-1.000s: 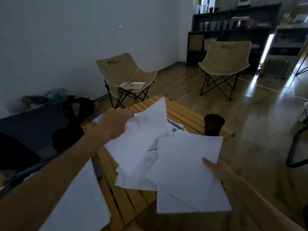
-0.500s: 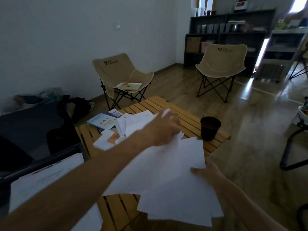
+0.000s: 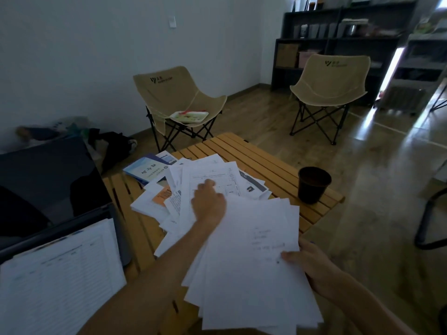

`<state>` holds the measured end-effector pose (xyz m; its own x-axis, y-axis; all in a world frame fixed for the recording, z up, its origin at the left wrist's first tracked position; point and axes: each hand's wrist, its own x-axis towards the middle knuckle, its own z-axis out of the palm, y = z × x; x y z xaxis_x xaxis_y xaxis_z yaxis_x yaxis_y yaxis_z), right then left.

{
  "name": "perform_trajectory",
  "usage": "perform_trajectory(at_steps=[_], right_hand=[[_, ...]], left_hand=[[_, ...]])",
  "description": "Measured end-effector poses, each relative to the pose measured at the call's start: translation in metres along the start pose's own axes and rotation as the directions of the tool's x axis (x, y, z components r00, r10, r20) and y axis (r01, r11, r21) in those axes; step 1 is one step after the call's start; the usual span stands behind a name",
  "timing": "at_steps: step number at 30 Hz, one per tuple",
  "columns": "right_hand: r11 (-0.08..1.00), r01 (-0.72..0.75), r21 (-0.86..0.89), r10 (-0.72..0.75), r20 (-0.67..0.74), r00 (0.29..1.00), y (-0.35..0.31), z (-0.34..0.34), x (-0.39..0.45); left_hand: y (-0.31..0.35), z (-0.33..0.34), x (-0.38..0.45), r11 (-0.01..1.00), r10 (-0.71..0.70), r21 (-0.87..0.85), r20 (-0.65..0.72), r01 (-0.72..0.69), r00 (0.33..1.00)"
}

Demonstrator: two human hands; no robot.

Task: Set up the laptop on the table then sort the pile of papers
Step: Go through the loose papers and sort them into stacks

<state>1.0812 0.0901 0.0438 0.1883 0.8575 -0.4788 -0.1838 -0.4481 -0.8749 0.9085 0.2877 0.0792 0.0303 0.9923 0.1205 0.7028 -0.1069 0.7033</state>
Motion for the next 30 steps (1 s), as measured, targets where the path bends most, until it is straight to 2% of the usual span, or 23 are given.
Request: perform_trajectory(at_steps=[2,3,4,7,9,10,12,14,15,17,19,21,22,23,25,27,28,30], right_hand=[[0.999,0.023,-0.031,-0.024,-0.019,1.0,-0.001,0.003,0.0],[0.998,0.035,-0.045,-0.037,-0.026,0.999,-0.001,0.005,0.0],[0.997,0.047,-0.057,-0.049,-0.036,0.998,-0.001,0.006,-0.001],[0.991,0.077,-0.107,-0.086,-0.084,0.993,-0.002,0.011,0.001],[0.987,0.081,-0.135,-0.097,-0.121,0.988,-0.004,0.016,0.002],[0.986,0.079,-0.145,-0.098,-0.13,0.987,-0.005,0.018,0.003],[0.986,0.072,-0.147,-0.094,-0.147,0.985,-0.007,0.021,0.006],[0.987,0.067,-0.146,-0.088,-0.144,0.986,-0.01,0.024,0.007],[0.988,0.065,-0.141,-0.085,-0.139,0.987,-0.012,0.025,0.006],[0.989,0.055,-0.134,-0.073,-0.135,0.988,-0.016,0.027,0.003],[0.99,0.03,-0.135,-0.049,-0.137,0.989,-0.019,0.027,0.002],[0.989,0.011,-0.147,-0.032,-0.14,0.99,-0.019,0.028,0.0],[0.988,0.007,-0.152,-0.029,-0.142,0.989,-0.02,0.028,-0.001],[0.989,0.013,-0.148,-0.034,-0.141,0.989,-0.02,0.029,-0.003],[0.991,0.025,-0.129,-0.044,-0.142,0.989,-0.024,0.032,-0.006],[0.996,0.004,-0.091,-0.021,-0.181,0.983,-0.026,0.034,-0.007],[0.998,-0.01,-0.069,-0.005,-0.209,0.978,-0.024,0.034,-0.007],[1.0,-0.018,-0.02,0.013,-0.228,0.974,-0.021,0.034,-0.008]], left_hand=[[-0.041,-0.021,0.031,0.938,-0.247,0.258,0.025,0.232,0.969],[-0.059,-0.029,0.041,0.903,-0.326,0.319,0.075,0.287,0.942],[-0.074,-0.032,0.047,0.901,-0.334,0.335,0.126,0.277,0.934],[-0.079,-0.039,0.038,0.971,-0.195,0.182,0.232,0.154,0.953],[-0.073,-0.038,0.033,0.975,-0.206,0.125,0.217,0.182,0.954],[-0.07,-0.036,0.032,0.969,-0.223,0.144,0.176,0.199,0.959],[-0.057,-0.042,0.024,0.958,-0.172,0.245,0.075,0.149,0.982],[-0.04,-0.064,0.021,0.902,-0.009,0.432,0.004,0.006,1.0],[-0.029,-0.081,0.021,0.843,0.099,0.532,-0.013,-0.077,0.995],[-0.005,-0.119,0.027,0.68,0.352,0.69,-0.01,-0.248,0.936],[0.018,-0.155,0.031,0.549,0.574,0.767,-0.058,-0.332,0.817],[0.038,-0.183,0.033,0.508,0.718,0.773,-0.137,-0.379,0.682],[0.047,-0.191,0.033,0.491,0.756,0.773,-0.148,-0.402,0.638],[0.055,-0.193,0.035,0.441,0.787,0.785,-0.106,-0.435,0.608],[0.063,-0.175,0.031,0.254,0.835,0.808,0.095,-0.532,0.543],[0.055,-0.127,0.017,0.12,0.849,0.725,0.279,-0.679,0.448],[0.048,-0.097,0.005,0.117,0.848,0.649,0.329,-0.752,0.416],[0.032,-0.038,-0.021,0.183,0.843,0.487,0.369,-0.854,0.391]])
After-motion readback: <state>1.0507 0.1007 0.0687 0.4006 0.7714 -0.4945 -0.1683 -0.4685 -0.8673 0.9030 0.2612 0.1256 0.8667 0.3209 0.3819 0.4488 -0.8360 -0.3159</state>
